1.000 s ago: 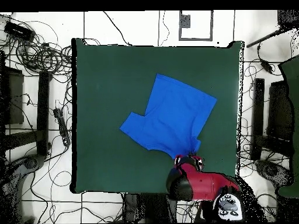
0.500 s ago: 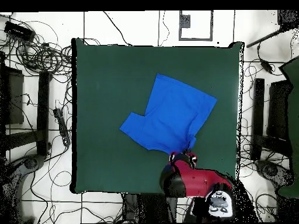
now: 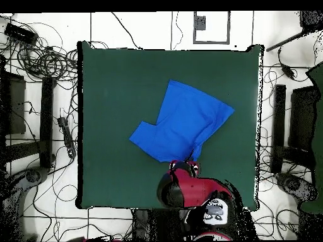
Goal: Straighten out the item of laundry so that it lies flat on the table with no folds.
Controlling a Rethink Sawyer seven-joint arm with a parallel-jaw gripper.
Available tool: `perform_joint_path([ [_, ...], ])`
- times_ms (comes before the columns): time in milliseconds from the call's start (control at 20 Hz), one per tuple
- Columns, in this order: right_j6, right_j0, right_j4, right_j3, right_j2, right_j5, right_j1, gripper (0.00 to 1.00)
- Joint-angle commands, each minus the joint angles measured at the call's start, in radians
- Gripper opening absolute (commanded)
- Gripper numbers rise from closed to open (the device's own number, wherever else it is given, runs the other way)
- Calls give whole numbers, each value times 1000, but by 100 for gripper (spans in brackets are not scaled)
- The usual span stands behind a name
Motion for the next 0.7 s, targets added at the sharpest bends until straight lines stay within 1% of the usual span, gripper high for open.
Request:
perform_joint_path([
  [50,209,40,96,7,59,-30,31,0],
  [550,216,44,127,26,73,-60,31,0],
  [600,219,53,133,26,68,-58,32,0],
  [700,230,102,162,21,27,-67,36,0],
])
